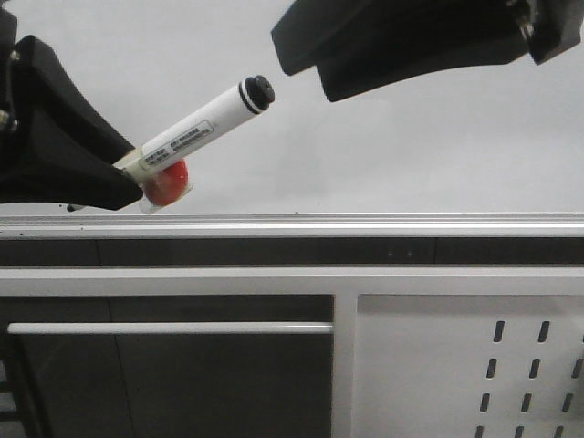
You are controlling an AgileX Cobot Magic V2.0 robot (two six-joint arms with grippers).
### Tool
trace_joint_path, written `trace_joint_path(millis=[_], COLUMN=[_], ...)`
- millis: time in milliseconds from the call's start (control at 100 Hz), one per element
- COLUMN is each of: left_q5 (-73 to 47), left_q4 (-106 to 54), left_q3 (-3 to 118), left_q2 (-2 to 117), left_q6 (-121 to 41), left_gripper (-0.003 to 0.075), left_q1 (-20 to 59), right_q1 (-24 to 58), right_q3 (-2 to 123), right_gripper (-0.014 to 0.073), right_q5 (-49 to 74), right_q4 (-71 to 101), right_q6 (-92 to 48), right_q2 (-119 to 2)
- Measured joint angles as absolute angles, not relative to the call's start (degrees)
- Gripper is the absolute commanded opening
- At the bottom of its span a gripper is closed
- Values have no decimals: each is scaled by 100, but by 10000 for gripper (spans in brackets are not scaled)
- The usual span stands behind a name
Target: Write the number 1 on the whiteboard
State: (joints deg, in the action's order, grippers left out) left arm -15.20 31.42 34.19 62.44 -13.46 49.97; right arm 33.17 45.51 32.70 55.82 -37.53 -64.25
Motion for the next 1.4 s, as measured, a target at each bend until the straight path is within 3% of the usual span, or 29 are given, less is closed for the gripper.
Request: trace_joint_path(millis=[1280, 1350, 1400], left_q5=[-1189, -1189, -1189], left_q4=[3237, 3225, 3225], left_q3=[3714, 3714, 3714], left_q2=[6353, 6353, 6353], left_q6=[-1356, -1356, -1356], left_gripper=[-18, -18, -18], left_q1=[5362, 5362, 5362], right_q1=[3508, 3508, 3508], right_q3=[4794, 4794, 4794], right_gripper=[272, 238, 150], right_q5=[3247, 3247, 3247], right_q4=[6086, 6094, 6094], right_q6=[-3891, -3900, -3900], right_q2=[-7006, -7006, -7006])
